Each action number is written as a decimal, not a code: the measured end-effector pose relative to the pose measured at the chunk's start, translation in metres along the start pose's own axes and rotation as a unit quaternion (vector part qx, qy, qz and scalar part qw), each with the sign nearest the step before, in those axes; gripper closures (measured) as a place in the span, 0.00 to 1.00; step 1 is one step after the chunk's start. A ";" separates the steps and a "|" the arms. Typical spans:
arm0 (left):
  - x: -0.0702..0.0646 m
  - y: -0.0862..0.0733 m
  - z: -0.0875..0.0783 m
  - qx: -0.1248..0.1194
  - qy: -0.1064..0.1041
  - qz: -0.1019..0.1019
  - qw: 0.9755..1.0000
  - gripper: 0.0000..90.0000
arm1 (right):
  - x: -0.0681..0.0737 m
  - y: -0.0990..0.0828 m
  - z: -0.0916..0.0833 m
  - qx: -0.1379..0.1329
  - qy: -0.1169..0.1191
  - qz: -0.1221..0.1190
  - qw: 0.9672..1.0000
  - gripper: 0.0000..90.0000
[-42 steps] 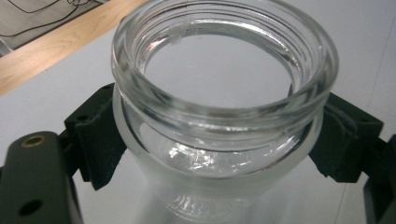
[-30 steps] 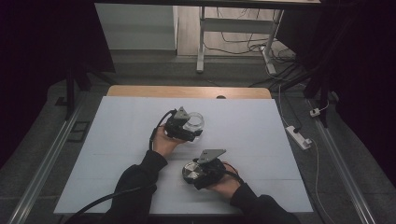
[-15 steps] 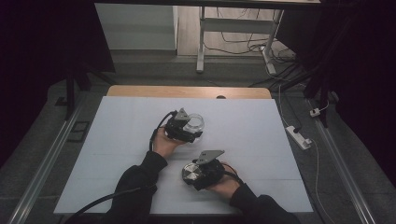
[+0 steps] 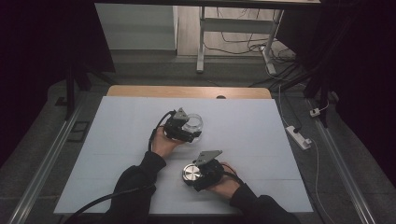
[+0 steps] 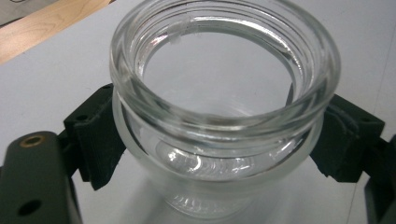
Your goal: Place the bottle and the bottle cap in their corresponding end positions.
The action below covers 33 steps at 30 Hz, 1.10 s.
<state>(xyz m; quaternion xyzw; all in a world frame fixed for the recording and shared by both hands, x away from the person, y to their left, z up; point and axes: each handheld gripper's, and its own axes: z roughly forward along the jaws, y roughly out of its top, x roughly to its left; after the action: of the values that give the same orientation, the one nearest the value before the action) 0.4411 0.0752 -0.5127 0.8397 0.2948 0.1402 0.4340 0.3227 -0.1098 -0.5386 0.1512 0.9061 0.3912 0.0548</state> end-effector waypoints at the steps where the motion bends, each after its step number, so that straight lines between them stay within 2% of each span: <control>1: 0.000 0.000 0.000 0.001 0.000 0.001 1.000 0.17 | 0.000 0.000 0.000 0.000 -0.001 -0.001 1.000 0.20; 10: -0.001 0.004 -0.001 0.016 0.001 -0.006 1.000 0.16 | 0.001 0.001 0.000 -0.001 -0.010 0.008 1.000 0.18; 15: 0.001 0.005 -0.006 0.019 -0.005 -0.010 1.000 0.10 | 0.001 0.003 -0.001 -0.007 -0.015 0.007 1.000 0.16; 19: 0.001 0.004 -0.006 0.031 -0.006 -0.009 0.999 0.05 | 0.000 0.005 -0.002 -0.010 -0.010 0.020 1.000 0.13; 25: 0.004 -0.004 -0.010 0.029 -0.023 -0.026 0.999 0.02 | -0.002 0.006 -0.005 -0.013 -0.008 0.035 0.999 0.10; 29: 0.002 -0.007 -0.010 0.035 -0.031 -0.025 0.999 0.00 | -0.003 0.005 -0.003 -0.004 0.000 0.045 0.999 0.07; 33: 0.000 -0.011 -0.013 0.040 -0.036 -0.022 0.998 0.00 | -0.002 0.006 -0.003 0.001 0.005 0.041 0.999 0.05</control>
<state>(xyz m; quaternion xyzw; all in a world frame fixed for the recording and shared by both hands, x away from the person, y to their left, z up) 0.4304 0.0884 -0.5137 0.8541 0.3026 0.0882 0.4137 0.3253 -0.1092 -0.5322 0.1862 0.9000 0.3926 0.0341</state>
